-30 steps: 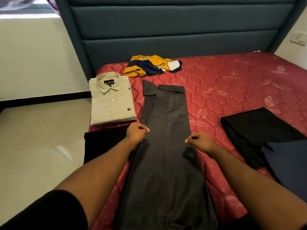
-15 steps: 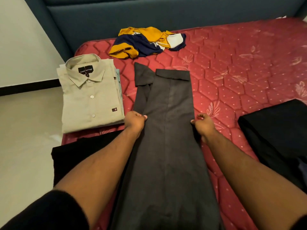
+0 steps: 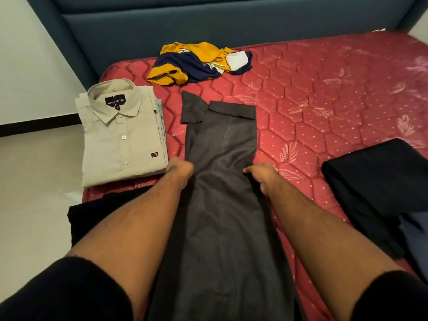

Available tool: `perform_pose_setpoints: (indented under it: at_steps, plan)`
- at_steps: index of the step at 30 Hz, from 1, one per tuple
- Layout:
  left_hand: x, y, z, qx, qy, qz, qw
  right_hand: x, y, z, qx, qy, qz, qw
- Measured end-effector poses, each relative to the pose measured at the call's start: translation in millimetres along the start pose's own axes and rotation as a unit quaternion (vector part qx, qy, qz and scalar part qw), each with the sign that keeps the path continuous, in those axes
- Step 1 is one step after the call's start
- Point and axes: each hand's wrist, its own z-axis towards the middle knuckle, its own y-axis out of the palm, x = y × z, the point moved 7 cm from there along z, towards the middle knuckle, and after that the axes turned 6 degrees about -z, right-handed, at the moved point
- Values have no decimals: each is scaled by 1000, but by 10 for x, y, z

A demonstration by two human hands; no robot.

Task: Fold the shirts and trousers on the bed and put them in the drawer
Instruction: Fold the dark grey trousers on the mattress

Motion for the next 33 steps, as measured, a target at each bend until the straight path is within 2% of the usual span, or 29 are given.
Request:
perform_pose_setpoints:
  at_steps: [2, 4, 7, 10, 15, 20, 26, 30, 33]
  plan:
    - [79, -48, -89, -57, -27, -125, 990, -33, 22, -86, -28, -2, 27, 999]
    - [168, -80, -256, -139, -78, -190, 969, -69, -38, -168, -45, 7, 76, 996]
    - [292, -359, -583, -212, -110, -194, 951, -246, -283, -438, -81, 15, 112, 990]
    - [589, -705, -906, -249, -80, -198, 945, -635, -600, -885, -108, -18, 89, 990]
    - [1697, -1406, -1710, -216, 68, -221, 949, -1746, -1156, -1917, -94, -151, 106, 978]
    - [2682, -2236, -2551, -170, 191, -247, 935, -2807, -1847, -3138, 10, -321, 146, 936]
    - [3019, -2964, -3474, -59, 318, -281, 904, -3234, -2269, -4210, 87, -418, 138, 894]
    - [3046, -3192, -3811, -56, 366, -337, 866, -3254, -2458, -4582, 113, -454, 130, 874]
    - [3041, -3316, -3995, -55, 394, -313, 863, -3214, -2562, -4766, 110, -458, 99, 876]
